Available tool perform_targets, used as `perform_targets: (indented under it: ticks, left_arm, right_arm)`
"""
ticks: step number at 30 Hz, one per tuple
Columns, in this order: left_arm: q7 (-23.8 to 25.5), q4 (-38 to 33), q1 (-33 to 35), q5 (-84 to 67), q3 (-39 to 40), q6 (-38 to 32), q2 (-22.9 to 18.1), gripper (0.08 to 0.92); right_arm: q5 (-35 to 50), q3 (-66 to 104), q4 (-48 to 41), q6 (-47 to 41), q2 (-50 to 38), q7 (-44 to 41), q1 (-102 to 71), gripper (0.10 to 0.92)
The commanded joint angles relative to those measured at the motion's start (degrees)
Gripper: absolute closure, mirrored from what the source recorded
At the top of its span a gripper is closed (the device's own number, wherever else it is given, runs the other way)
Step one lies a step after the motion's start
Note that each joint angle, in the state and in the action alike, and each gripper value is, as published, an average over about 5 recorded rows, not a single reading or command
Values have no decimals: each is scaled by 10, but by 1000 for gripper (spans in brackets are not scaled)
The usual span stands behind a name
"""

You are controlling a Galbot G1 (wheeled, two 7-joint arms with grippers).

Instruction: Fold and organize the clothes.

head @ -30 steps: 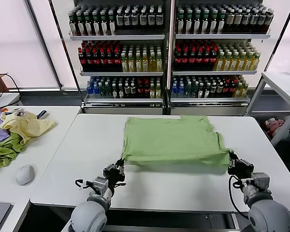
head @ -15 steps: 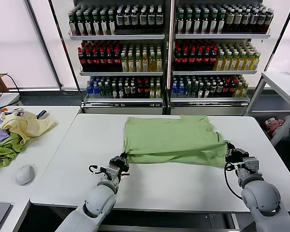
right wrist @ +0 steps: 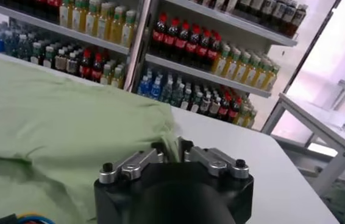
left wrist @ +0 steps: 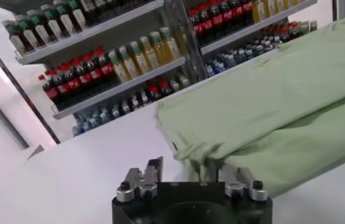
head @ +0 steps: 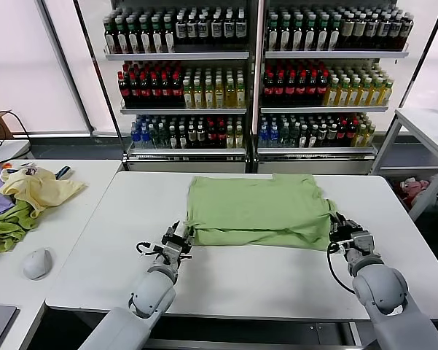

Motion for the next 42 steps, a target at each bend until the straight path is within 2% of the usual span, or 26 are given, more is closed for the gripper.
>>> perform_targets:
  ticks: [1,7,10,14,20,26,29,42]
  left_arm:
    - [-3,-55,47,-15,-23,15,3,376]
    - [2,-93,66,-77,-31,23,7,216]
    - [5,-94,59,-101,-29,26,5,183]
    - [2,-59,39,-117,-22,29,-7,177]
    - [-13,-22,22,-124,-20,33,-25,177]
    - [-23,-11,22,-130,-18,38,-31,180]
    - [-25,-10,23,-135,-17,41,-34,225]
    - [-27,-5,25,-141,-17,50,-45,596]
  right_arm:
    - [-9,57,46,34,-3,-1,-65,459]
    - [35,109,74,12,1,7,-118,288]
    - [53,117,77,-12,5,13,-129,225]
    - [70,111,50,-50,7,17,-123,204]
    - [80,76,17,-74,18,25,-93,215]
    - [82,46,13,-70,20,19,-91,361]
    - [90,36,9,-66,19,17,-83,447]
    - [116,23,-12,-68,11,3,-73,810]
